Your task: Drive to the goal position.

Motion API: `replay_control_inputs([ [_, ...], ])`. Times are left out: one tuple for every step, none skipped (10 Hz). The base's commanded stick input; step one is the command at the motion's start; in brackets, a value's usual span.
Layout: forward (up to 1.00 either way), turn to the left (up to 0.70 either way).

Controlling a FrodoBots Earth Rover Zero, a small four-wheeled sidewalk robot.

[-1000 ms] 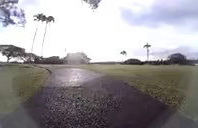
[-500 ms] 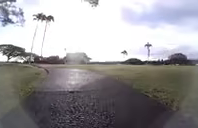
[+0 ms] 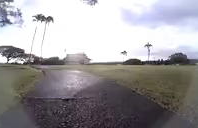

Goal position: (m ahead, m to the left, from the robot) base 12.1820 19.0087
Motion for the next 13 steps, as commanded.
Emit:
replay_control_inputs([
  [0.60, 0.15],
  [0.60, 0.15],
  [0.60, 0.15],
  [0.60, 0.15],
  [0.60, 0.15],
  [0.60, 0.15],
  [0.60, 0.15],
  [0.60, 0.15],
  [0.60, 0.15],
  [0.60, 0.15],
  [0.60, 0.15],
  [0.60, 0.15],
  [0.60, 0.15],
])
